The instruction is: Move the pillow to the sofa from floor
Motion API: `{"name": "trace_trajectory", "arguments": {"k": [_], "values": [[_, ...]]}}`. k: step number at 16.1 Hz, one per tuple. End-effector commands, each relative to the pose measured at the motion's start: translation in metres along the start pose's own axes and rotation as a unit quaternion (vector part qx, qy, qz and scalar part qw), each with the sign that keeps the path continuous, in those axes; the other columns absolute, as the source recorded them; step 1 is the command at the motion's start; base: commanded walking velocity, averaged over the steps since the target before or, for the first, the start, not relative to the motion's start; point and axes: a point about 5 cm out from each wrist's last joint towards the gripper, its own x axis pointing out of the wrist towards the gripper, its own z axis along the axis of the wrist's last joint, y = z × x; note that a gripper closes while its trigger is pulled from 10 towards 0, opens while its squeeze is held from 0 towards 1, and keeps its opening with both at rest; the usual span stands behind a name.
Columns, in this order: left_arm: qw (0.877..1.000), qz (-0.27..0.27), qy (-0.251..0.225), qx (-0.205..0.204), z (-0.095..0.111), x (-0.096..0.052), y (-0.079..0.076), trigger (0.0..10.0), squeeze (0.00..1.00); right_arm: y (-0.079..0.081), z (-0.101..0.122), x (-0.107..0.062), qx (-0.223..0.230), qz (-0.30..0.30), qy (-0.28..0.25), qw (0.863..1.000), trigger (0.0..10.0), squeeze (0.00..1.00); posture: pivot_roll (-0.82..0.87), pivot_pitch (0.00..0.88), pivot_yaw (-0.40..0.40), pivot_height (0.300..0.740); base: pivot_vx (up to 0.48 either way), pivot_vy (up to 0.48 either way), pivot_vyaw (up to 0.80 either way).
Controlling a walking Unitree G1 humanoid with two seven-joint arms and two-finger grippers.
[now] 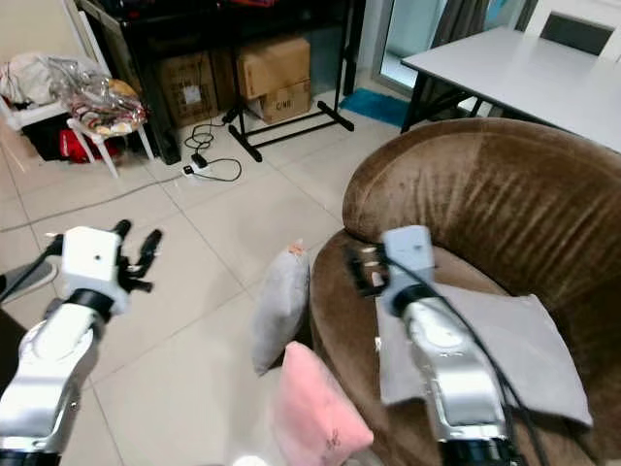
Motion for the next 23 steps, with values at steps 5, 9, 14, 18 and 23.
{"name": "trace_trajectory", "arguments": {"k": [5,9,14,18,23], "values": [[1.000,-0.005,-0.001,0.014,-0.004,-0.005,0.003,10.0,0.00,-0.008,-0.007,-0.005,0.023,-0.022,-0.001,1.000,10.0,0.00,0.00,0.000,-0.011,0.695,0.000,0.000,0.00],[1.000,0.022,-0.003,0.005,-0.005,-0.011,0.013,10.0,0.00,-0.006,-0.008,-0.005,0.031,-0.015,-0.001,0.999,10.0,0.00,0.00,0.000,-0.030,0.655,0.000,0.000,0.00],[1.000,0.021,0.005,0.011,-0.009,-0.016,0.013,10.0,0.00,-0.003,-0.007,-0.001,0.027,-0.003,-0.002,1.000,10.0,0.00,0.03,0.000,-0.043,0.605,0.000,0.000,0.00],[1.000,0.014,0.004,0.011,-0.008,-0.013,0.011,10.0,0.00,-0.002,-0.009,-0.005,0.026,0.000,-0.001,1.000,10.0,0.00,0.03,0.000,-0.043,0.570,0.000,0.000,0.00],[1.000,0.010,-0.013,0.003,-0.005,-0.013,0.010,10.0,0.00,0.003,-0.010,-0.002,0.015,0.021,0.002,1.000,10.0,0.00,0.00,0.000,-0.018,0.535,0.000,0.000,0.00]]}}
